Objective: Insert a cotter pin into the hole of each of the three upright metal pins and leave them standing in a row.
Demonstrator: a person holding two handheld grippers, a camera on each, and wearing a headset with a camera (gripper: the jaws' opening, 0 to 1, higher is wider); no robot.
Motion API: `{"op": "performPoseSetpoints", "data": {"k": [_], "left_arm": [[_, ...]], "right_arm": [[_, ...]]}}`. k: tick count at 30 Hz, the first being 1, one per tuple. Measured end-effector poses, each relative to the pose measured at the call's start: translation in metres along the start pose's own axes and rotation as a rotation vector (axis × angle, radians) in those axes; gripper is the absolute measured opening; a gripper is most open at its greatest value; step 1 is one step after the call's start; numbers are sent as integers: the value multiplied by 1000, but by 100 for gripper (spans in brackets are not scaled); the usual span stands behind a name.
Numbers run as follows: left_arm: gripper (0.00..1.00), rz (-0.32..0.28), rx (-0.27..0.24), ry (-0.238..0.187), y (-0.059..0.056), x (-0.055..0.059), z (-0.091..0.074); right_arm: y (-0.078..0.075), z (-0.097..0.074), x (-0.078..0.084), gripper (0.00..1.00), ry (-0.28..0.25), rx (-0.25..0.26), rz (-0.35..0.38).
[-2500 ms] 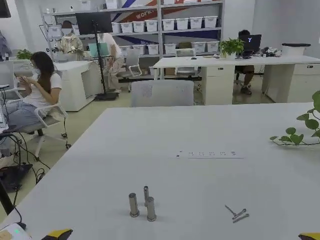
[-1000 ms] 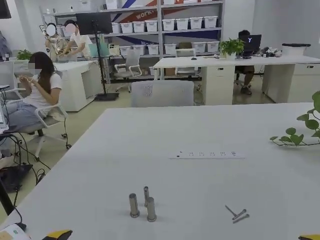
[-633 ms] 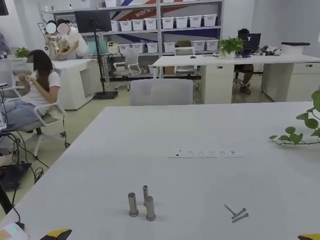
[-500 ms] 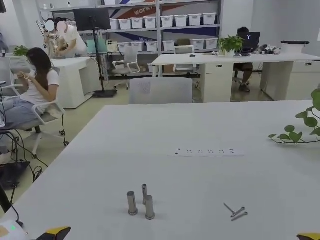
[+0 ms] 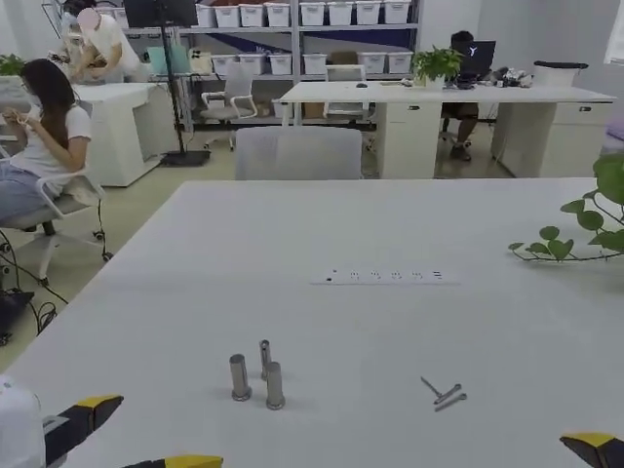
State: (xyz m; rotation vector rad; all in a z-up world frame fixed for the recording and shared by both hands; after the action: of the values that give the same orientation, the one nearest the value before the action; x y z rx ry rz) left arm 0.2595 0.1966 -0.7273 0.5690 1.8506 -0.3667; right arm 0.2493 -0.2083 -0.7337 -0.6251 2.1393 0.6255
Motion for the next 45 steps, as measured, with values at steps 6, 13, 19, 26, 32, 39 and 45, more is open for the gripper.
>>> {"op": "performPoseSetpoints", "data": {"k": [6,13,19,26,32,39,45], "left_arm": [[96,13,20,-8,8,2,10],[88,45,32,-10,17,4,21],[74,91,43,5,25,7,35],[63,108,54,16,35,11,53],[54,151,69,23,40,16,69],[47,217,94,21,45,21,87],[48,202,109,2,51,19,103]], "right_arm": [[0,3,-2,95,11,2,-3],[1,6,-3,95,24,3,-6],[1,9,-4,95,35,4,-7],[1,13,-7,95,41,5,-7],[1,17,-8,95,51,2,-7],[2,22,-7,95,60,-1,-2],[1,23,-8,95,63,0,-3]]}}
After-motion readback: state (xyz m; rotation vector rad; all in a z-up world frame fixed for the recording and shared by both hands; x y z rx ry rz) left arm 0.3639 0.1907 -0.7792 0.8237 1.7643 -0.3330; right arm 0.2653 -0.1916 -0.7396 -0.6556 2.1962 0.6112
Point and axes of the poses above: the centre of the closed fingertips' face, and the gripper's own axes: z roughly forward along the fingers, y roughly to its left, x roughly out of its underside, the point moved 8 cm from there along -z, roughly backward along the fingers, and after that the axes turned 13 degrees about z, right-handed, at the moved point
